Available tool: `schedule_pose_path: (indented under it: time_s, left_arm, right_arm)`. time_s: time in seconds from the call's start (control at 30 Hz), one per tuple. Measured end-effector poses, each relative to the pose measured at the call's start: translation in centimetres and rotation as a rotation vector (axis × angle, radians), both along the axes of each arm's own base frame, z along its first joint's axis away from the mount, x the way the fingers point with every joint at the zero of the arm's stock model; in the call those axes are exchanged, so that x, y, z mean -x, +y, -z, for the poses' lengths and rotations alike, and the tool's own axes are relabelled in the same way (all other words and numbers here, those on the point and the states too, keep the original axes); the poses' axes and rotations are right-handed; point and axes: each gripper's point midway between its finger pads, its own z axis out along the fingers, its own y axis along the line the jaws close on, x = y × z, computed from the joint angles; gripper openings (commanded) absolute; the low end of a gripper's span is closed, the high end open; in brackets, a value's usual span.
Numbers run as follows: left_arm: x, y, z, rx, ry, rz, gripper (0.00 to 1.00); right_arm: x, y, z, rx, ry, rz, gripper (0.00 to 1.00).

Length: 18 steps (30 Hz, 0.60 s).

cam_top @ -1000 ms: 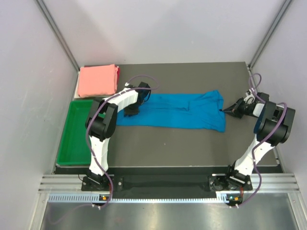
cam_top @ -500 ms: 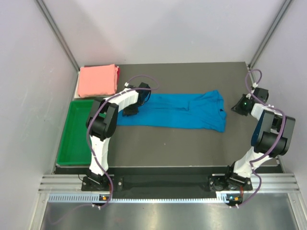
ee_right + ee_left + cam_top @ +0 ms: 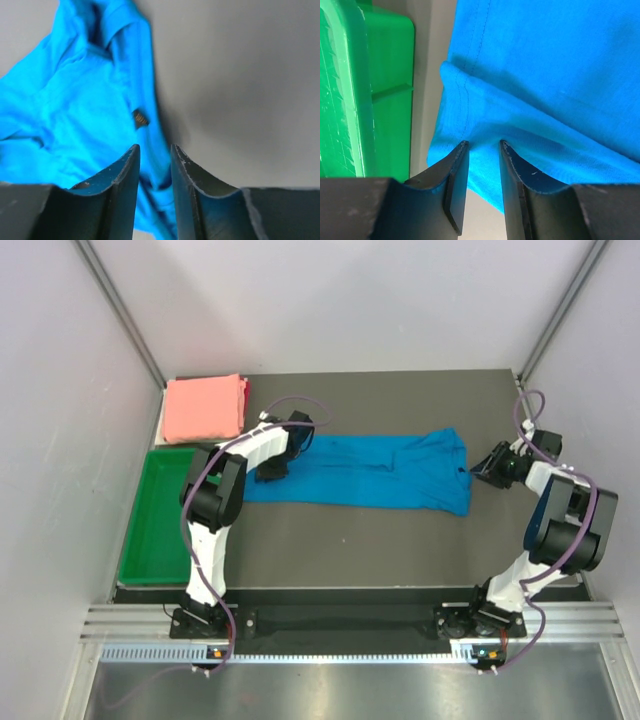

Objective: Fold and stack the t-shirts
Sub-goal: Fold the tshirt

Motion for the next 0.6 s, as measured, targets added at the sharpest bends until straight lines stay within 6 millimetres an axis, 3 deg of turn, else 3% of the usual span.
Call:
schedule_pose_path:
  time_s: [0.27, 0.43, 0.6]
  left_arm:
    - [0.0, -0.1, 0.0, 0.025, 0.020, -0.004, 0.36]
    - [0.4, -0.5, -0.2, 0.053, 0.013, 0.001, 0.36]
    - [1.5, -1.1, -0.6, 0.068, 0.019, 0.023, 0.36]
  right_arm:
    - [3.1, 0.7, -1.3, -0.026, 0.022, 0.059, 0.42]
    - [5.7, 0.7, -0.6, -0.005, 0.075, 0.088, 0.34]
    - [7.3, 1.1, 1.0, -0.017, 0.129, 0.096, 0.33]
